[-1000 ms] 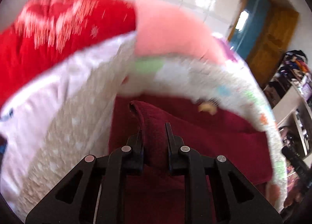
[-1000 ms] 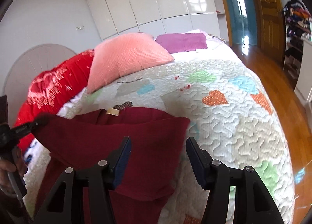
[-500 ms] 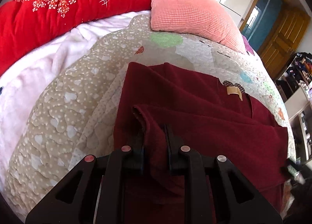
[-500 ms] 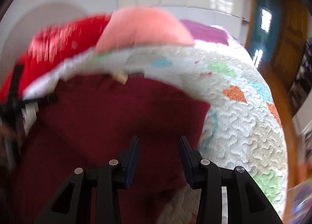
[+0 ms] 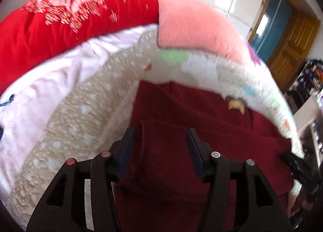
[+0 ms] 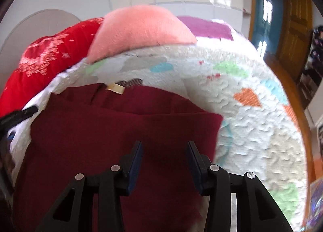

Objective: Fold small clothes

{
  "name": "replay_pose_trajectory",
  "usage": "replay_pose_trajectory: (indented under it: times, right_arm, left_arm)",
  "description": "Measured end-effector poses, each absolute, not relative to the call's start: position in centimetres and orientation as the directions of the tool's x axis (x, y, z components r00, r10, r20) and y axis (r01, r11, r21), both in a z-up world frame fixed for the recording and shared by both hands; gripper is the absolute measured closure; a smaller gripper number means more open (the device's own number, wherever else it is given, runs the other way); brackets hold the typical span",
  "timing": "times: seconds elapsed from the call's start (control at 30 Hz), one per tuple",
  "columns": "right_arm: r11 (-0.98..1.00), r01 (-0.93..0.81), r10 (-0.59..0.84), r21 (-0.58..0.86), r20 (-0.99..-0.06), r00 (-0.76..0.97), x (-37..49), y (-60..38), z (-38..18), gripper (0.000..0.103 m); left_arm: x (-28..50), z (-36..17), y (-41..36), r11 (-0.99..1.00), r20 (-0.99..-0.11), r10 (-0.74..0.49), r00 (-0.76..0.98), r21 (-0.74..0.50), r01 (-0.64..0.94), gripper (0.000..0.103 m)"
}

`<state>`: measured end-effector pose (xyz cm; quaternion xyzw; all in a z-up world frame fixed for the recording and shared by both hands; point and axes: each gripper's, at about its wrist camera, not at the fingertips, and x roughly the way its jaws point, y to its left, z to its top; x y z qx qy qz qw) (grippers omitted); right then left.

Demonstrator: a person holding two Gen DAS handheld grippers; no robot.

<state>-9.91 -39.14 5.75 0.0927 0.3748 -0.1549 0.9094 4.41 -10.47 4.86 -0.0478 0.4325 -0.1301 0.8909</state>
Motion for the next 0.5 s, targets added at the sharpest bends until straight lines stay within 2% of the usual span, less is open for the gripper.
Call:
replay_pose_trajectory:
  times: [0.07, 0.23, 0.33, 0.4, 0.43, 0.47, 0.5]
  right_arm:
    - [0.926, 0.376, -0.227, 0.039, -0.738, 0.635, -8.4, -39.9, 4.0, 0.060]
    - [0.936, 0.351, -0.216, 0.032, -0.734, 0.644, -9.1, -39.2, 5.7, 0.059]
    - [0.945, 0.321, -0.191, 0.054, -0.708, 0.680, -12.7, -37.7, 6.4, 0.053]
    - [0.939, 0.343, -0.224, 0.012, -0.736, 0.639, -14.3, -37.2, 4.7, 0.052]
    - [0.935, 0.355, -0.246, -0.015, -0.748, 0.616, -14.5, -37.2, 3.5, 0.049]
    - [0.930, 0.367, -0.254, -0.013, -0.745, 0.617, -14.7, -37.6, 2.9, 0.041]
    - [0.924, 0.382, -0.240, 0.022, -0.745, 0.623, -15.0, -38.0, 2.8, 0.041]
  left_arm:
    - [5.3, 2.9, -11.4, 0.972, -0.800, -0.225, 0.556, -0.146, 0.184, 0.051]
    - [5.0, 3.2, -11.0, 0.971, -0.788, -0.229, 0.572, -0.141, 0.194, 0.050]
    - [4.4, 3.3, -10.4, 0.971, -0.782, -0.230, 0.580, -0.146, 0.188, 0.050]
    - [3.9, 3.3, -10.4, 0.974, -0.779, -0.218, 0.587, -0.133, 0.184, 0.050]
    - [3.5, 3.4, -10.6, 0.977, -0.782, -0.203, 0.590, -0.118, 0.180, 0.050]
    - [3.1, 3.7, -10.6, 0.978, -0.784, -0.194, 0.589, -0.107, 0.179, 0.050]
    - [2.7, 4.0, -10.6, 0.978, -0.784, -0.193, 0.590, -0.104, 0.182, 0.050]
